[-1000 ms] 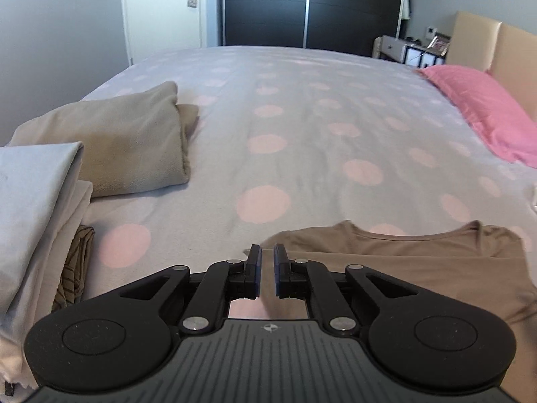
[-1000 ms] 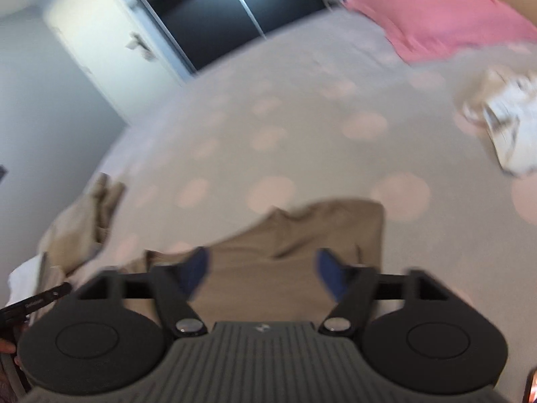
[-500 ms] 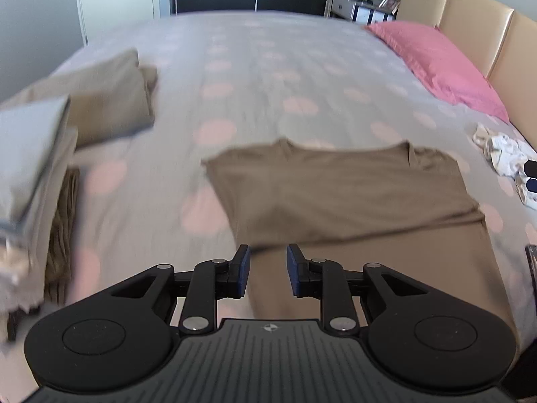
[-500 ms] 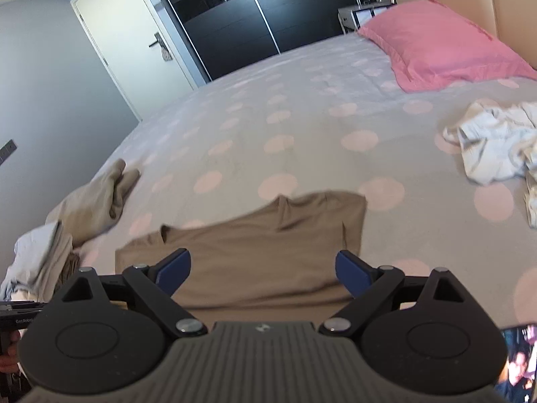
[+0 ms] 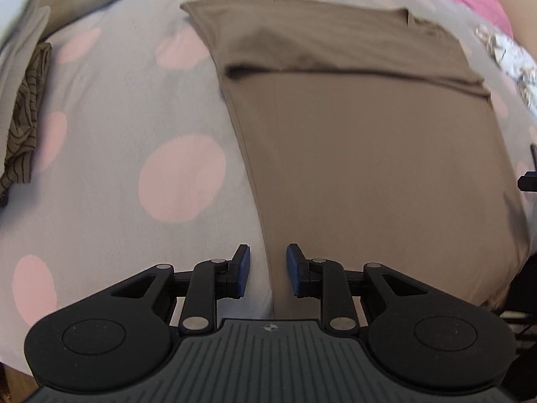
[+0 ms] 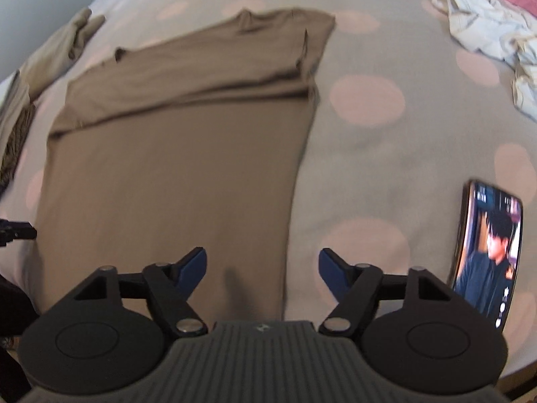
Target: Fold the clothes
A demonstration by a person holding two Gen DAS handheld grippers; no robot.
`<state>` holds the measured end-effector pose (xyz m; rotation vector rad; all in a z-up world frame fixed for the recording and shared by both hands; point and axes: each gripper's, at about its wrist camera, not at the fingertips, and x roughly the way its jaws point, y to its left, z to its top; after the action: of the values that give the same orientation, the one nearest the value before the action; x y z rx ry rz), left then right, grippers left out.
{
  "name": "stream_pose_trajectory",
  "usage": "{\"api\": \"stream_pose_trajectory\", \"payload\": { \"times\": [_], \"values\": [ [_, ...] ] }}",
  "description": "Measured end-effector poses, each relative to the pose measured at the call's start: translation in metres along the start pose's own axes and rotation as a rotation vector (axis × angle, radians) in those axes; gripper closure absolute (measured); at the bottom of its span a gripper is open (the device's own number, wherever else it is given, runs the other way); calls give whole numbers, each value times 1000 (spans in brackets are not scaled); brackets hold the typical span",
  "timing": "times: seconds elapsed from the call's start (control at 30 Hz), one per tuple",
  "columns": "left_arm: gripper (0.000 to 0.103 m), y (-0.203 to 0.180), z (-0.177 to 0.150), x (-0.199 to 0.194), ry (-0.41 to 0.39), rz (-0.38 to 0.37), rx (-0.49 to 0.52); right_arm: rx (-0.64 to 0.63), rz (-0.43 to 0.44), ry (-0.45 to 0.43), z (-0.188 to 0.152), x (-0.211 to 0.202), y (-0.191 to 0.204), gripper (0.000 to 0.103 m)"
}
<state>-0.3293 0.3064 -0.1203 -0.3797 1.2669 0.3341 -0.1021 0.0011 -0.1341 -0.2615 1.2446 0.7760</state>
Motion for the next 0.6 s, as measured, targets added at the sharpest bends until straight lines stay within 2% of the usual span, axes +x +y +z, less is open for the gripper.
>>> {"api": "stream_pose_trajectory", "payload": {
  "times": [0.1,0.2,0.27,0.3,0.37,0.4,0.43,0.47,0.53,0.6],
  "values": [
    [81,-3,-5,3,32,15,25,-12,-16,47,-11,7,-1,36],
    [80,-6,-10,7,57,41,60,-46,-43,58,-18,8,3,41],
    [80,-9,-13,8,62,52,82,-66,-61,67,-20,9,7,59],
    [80,-11,-14,8,64,58,96,-76,-67,73,-21,9,9,63],
    [80,-16,-17,8,56,74,130,-101,-66,80,-21,10,15,81],
    [80,-19,-18,8,50,83,148,-114,-62,82,-21,10,18,85],
    [85,-22,-20,7,42,86,164,-125,-56,82,-22,9,21,97],
    [90,-25,-21,6,33,90,179,-129,-48,77,-22,8,23,100],
    [99,-28,-23,3,10,99,198,-136,-38,59,-22,4,27,100],
    [103,-31,-26,-1,-13,108,218,-131,-33,36,-20,-2,27,100]
  ]
}}
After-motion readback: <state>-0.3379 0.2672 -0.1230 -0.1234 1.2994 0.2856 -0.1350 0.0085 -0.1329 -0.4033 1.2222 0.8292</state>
